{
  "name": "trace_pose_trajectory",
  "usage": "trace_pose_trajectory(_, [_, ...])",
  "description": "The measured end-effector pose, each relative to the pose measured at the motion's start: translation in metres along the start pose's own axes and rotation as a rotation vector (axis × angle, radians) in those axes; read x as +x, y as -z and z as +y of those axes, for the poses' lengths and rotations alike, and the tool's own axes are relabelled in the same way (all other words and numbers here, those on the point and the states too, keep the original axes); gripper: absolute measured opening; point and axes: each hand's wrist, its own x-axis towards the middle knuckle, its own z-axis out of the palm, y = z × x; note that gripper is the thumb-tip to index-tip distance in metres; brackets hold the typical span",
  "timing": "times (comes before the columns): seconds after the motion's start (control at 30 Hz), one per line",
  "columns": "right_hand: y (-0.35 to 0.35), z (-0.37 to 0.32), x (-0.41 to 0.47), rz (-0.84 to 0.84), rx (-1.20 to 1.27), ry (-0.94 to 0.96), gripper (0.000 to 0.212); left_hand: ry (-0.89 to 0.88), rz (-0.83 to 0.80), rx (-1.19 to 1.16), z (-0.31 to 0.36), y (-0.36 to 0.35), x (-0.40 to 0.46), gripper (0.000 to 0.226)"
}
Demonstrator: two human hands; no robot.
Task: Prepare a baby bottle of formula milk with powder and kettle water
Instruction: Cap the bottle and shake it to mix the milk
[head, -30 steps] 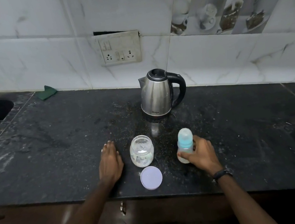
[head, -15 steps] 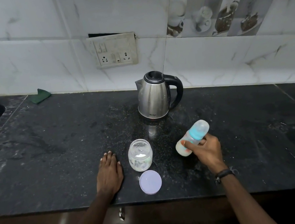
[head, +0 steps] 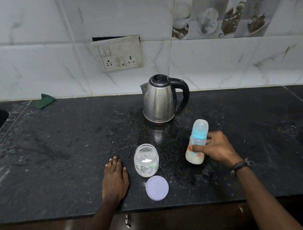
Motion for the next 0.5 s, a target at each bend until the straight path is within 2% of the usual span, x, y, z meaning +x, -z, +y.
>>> trace_pose_trajectory(0.1, [0.003,-0.006,0.000,0.099,-0.147,-0.013,0.053,-0.005,0.013,0.005,0.000,0.000,0.001,0.065])
trace_pose_trajectory(0.2, [0.005,-0.006,0.001,-0.037,-0.030,0.002,0.042,-0.007,0.017,-0.001,-0.001,-0.001,0.000,0.063])
trace_pose_trajectory(0.33, [0.010,-0.005,0.005,0.035,-0.218,-0.011,0.059,-0.008,0.027,-0.002,0.000,0.000,-0.001,0.062])
trace_pose_trajectory(0.43, [0.009,-0.008,0.001,-0.131,-0.072,0.032,0.049,-0.007,0.025,-0.001,-0.001,0.000,-0.001,0.063])
trace_pose_trajectory(0.5, [0.009,-0.009,0.001,-0.085,0.011,0.038,0.047,-0.011,0.030,0.006,0.000,0.000,-0.001,0.064])
